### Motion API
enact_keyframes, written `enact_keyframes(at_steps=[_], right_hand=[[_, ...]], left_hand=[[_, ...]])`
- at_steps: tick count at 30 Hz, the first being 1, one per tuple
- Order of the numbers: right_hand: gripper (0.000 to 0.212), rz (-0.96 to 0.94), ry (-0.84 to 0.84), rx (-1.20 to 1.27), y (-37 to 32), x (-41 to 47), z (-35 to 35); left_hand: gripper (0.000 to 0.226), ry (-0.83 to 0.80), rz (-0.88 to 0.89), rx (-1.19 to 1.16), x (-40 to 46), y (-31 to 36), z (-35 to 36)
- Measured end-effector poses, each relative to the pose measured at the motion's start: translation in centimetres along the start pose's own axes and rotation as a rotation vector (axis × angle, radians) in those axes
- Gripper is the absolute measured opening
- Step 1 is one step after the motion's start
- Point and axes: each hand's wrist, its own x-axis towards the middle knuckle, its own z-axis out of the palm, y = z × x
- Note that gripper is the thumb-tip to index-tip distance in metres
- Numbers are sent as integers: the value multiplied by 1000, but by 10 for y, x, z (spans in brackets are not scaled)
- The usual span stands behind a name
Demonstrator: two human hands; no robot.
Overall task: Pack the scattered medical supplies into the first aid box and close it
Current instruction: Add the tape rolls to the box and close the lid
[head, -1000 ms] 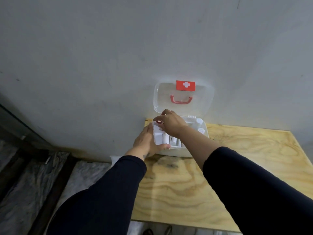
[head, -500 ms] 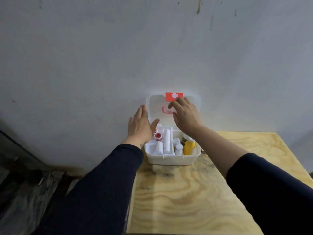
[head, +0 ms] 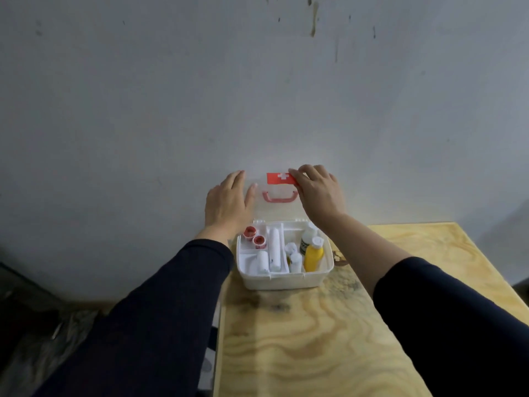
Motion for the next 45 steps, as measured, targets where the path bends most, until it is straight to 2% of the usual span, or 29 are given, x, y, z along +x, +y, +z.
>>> enact_keyframes(at_steps=[6, 10, 12, 16, 19, 22, 26, 29, 31, 45], right_hand=[[37, -76, 135, -57, -2, -58, -5], [46, -119, 152, -80, -5, -99, 5], [45, -140, 150, -90, -4, -117, 11], [50, -137, 33, -105, -5, -144, 26], [52, -126, -91, -119, -6, -153, 35], [38, -139, -134, -116, -4, -157, 34], [57, -64, -202, 0, -3, -144, 27], [67, -37, -418, 25, 3, -126, 32], [75, -55, -502, -37, 6, -119, 39], [78, -54, -525, -112, 13, -94, 59]], left_hand=[[55, 2, 13, -28, -26, 10, -2], [67, -4, 30, -7, -54, 15, 10], [62, -24, 35, 19, -67, 13, 22], [55, -77, 29, 41, -85, 11, 44], [60, -131, 39, 52, -92, 10, 57], [68, -173, 36, 86, -95, 9, 68], [77, -208, 60, 142, -89, 8, 72], [82, -249, 95, 186, -82, 8, 72], [85, -261, 107, 214, -78, 8, 74], [90, -255, 118, 285, -52, 9, 80]])
